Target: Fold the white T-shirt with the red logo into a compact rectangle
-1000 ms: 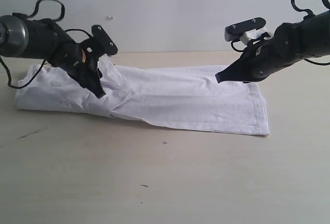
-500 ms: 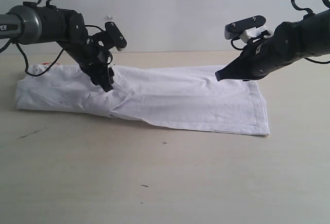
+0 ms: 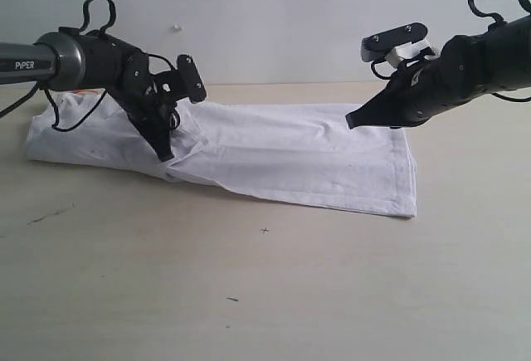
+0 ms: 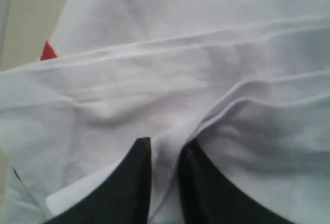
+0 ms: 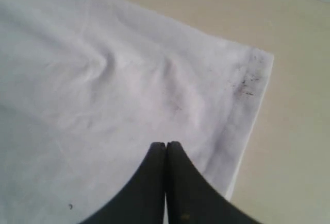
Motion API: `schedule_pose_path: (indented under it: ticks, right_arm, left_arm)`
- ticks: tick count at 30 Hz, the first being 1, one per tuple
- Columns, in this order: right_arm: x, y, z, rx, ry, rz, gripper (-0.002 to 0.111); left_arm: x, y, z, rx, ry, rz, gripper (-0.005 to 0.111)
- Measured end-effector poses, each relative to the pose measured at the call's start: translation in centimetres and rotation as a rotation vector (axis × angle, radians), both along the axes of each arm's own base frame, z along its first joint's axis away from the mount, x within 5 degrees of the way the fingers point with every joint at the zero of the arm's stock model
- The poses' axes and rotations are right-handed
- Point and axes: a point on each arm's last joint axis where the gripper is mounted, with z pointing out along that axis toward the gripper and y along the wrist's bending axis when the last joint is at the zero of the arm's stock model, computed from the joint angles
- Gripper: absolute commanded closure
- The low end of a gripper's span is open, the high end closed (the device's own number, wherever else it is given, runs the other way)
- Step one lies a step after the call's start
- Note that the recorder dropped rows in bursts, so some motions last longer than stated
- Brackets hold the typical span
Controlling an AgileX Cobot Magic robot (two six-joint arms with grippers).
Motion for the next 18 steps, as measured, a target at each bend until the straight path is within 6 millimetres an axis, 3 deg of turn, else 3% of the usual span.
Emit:
schedule_pose_path:
  ticks: [4,9,14,18]
  right_arm:
    - [0.0,0.0,0.0,-0.004,0.0,0.003,0.108]
    - [0.1,0.0,0.0,-0.003,-0.008,0.003,0.108]
    - [0.1,0.0,0.1,-0.003,-0.01,0.003,0.108]
    - [0.1,0.0,0.1,-0.003,-0.01,0.003,0.108]
  left_arm:
    - [0.3,-0.2,0.2,-0.015,-0.039,-0.009,0.087]
    - [0.7,-0.5,1.3,-0.054,-0.115,-0.017,0.059]
    - [1.0,-0.6,2.0,-0.09,-0.16,-0.005,0.057]
    - [0.9,-0.2,2.4,-0.155,-0.143,0.153,0.061]
